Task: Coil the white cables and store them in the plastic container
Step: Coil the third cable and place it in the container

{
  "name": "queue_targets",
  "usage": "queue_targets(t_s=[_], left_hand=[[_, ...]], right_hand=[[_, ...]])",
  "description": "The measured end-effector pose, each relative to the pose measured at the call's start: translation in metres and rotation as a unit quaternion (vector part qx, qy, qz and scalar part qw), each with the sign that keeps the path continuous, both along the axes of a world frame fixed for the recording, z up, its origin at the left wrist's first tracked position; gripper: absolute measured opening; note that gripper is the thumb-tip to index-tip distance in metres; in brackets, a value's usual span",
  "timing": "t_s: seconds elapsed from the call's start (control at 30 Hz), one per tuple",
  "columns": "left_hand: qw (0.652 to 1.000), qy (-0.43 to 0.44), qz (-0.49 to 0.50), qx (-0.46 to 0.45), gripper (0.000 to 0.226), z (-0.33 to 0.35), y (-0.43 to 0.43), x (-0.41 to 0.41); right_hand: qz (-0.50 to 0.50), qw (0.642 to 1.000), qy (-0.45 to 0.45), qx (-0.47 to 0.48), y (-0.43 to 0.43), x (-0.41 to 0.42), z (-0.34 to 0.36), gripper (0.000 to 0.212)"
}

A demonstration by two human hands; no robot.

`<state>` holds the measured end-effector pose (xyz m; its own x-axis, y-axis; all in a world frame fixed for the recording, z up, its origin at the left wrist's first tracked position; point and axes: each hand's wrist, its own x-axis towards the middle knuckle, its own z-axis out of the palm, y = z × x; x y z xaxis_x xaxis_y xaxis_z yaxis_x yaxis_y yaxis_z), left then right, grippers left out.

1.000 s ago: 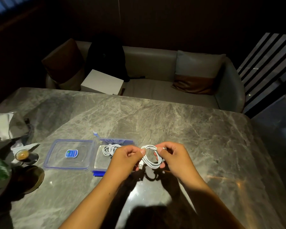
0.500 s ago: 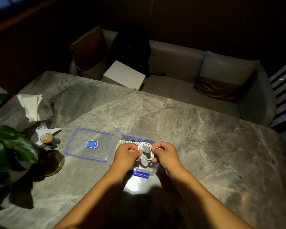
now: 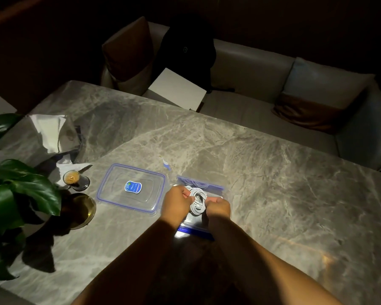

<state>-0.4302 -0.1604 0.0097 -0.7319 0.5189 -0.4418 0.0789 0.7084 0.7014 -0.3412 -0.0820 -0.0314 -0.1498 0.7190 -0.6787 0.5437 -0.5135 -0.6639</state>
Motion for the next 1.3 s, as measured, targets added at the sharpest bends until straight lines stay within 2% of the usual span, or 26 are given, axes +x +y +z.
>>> queue_targets(t_s=[0.1, 0.17, 0.4, 0.5, 0.7, 0.83, 0.93, 1.0, 1.1, 1.23, 1.3], left_hand=[[0.999, 0.025, -0.023, -0.015, 0.02, -0.006, 0.004, 0.004], [0.999, 0.027, -0.036, -0.016, 0.021, -0.006, 0.008, 0.005], [0.995, 0.004, -0.076, -0.061, 0.026, -0.017, 0.011, 0.0], [0.993, -0.004, -0.093, -0.074, 0.025, -0.019, 0.01, -0.001], [0.994, -0.025, -0.08, -0.067, 0.031, -0.031, 0.008, -0.001], [0.994, -0.021, -0.093, -0.058, 0.03, -0.028, 0.01, 0.001], [0.987, -0.009, -0.136, -0.082, 0.037, -0.022, 0.017, 0.004], [0.982, -0.003, -0.153, -0.108, 0.027, -0.02, 0.02, 0.006], [0.976, 0.02, -0.163, -0.145, 0.034, -0.02, 0.022, 0.006], [0.975, 0.028, -0.17, -0.139, 0.038, -0.018, 0.021, 0.006], [0.975, 0.031, -0.184, -0.122, 0.041, -0.02, 0.022, 0.005]], right_hand=[[-0.074, 0.997, 0.021, -0.018, -0.009, -0.001, 0.022, 0.017], [-0.089, 0.996, 0.016, -0.013, -0.011, -0.001, 0.028, 0.013], [-0.047, 0.997, -0.05, 0.043, -0.008, -0.001, 0.026, 0.006], [-0.04, 0.999, -0.027, 0.002, -0.006, 0.002, 0.017, 0.007], [-0.028, 0.999, -0.014, -0.019, 0.0, 0.003, 0.01, 0.01], [-0.041, 0.999, -0.022, 0.014, 0.0, 0.002, 0.012, 0.006], [-0.083, 0.993, -0.056, 0.058, 0.003, 0.001, 0.01, 0.017], [-0.08, 0.991, -0.079, 0.067, 0.004, 0.001, 0.007, 0.022], [-0.048, 0.991, -0.099, 0.078, 0.003, 0.002, 0.01, 0.022], [-0.019, 0.993, -0.074, 0.093, 0.003, 0.004, 0.014, 0.008], [-0.01, 0.995, -0.046, 0.092, 0.0, 0.005, 0.015, 0.009]])
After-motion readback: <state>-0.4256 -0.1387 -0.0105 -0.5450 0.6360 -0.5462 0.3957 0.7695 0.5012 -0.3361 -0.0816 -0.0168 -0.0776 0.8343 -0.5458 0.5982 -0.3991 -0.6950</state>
